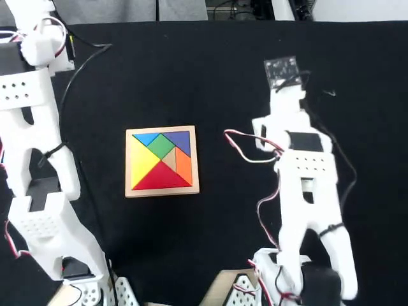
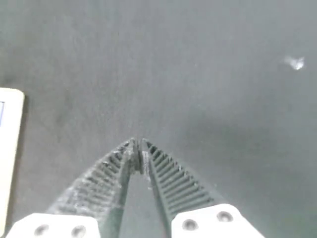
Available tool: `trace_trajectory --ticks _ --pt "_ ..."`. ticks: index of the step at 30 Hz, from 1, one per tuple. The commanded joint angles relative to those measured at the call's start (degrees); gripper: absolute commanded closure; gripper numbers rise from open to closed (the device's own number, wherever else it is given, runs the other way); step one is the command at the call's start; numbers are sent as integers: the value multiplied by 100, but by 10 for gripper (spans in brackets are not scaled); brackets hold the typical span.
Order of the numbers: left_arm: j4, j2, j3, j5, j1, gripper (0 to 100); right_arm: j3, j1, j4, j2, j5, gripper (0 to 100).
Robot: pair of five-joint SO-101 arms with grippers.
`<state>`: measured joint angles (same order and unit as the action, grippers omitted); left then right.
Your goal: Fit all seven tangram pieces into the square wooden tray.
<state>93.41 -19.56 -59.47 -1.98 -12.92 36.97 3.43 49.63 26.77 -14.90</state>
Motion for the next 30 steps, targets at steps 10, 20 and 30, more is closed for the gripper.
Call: trace_trajectory --ticks 10,20,30 --pt "765 4580 1015 35 347 971 -2404 -299 2936 3134 18 987" --pt "721 8897 3459 -97 1226 971 -3653 -879 4132 5464 668 987" --pt "-396 11912 7037 -536 637 971 -3037 -167 4141 7336 712 955"
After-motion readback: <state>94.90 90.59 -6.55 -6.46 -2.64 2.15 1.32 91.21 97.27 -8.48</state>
